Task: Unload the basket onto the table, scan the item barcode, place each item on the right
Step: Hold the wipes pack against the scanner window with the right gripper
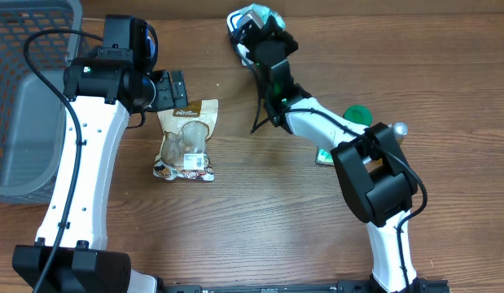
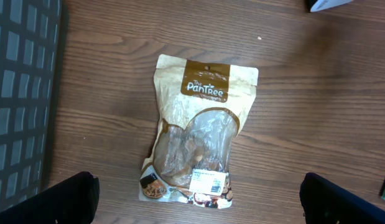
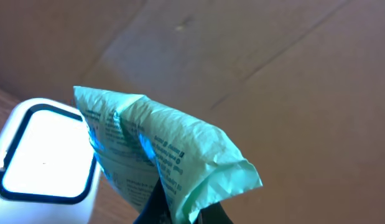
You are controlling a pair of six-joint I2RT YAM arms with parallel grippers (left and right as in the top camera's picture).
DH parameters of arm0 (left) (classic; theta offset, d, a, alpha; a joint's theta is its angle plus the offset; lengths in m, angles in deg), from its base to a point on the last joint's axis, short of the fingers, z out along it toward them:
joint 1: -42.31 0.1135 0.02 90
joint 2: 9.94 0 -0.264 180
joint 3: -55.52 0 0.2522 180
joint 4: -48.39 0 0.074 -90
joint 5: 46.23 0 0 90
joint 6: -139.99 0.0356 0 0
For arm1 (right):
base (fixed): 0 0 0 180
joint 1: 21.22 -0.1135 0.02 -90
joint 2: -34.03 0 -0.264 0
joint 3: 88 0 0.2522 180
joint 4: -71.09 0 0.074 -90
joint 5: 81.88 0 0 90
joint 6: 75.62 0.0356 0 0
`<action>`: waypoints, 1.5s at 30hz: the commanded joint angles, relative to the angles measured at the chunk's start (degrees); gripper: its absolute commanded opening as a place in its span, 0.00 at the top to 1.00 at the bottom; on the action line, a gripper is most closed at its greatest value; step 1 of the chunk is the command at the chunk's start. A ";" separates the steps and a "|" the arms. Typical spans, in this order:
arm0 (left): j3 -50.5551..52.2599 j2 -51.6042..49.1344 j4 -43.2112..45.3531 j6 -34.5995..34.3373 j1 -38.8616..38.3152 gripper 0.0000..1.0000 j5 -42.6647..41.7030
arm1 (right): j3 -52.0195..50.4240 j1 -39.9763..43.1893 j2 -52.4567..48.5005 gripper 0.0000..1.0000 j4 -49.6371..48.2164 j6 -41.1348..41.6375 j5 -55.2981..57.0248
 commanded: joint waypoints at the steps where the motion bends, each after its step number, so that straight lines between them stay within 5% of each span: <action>1: 0.04 -0.44 0.11 0.48 -0.17 0.00 -0.28 | 1.09 0.83 -1.62 0.96 -2.03 -1.14 -4.63; 12: 0.04 -0.44 0.11 0.48 -0.17 0.00 -0.28 | 3.54 1.40 -10.05 0.96 -12.07 -12.59 -7.54; 45: 0.04 -0.44 0.07 0.48 -0.17 0.00 -0.28 | 4.48 -3.80 -10.97 0.96 -2.62 -12.68 3.21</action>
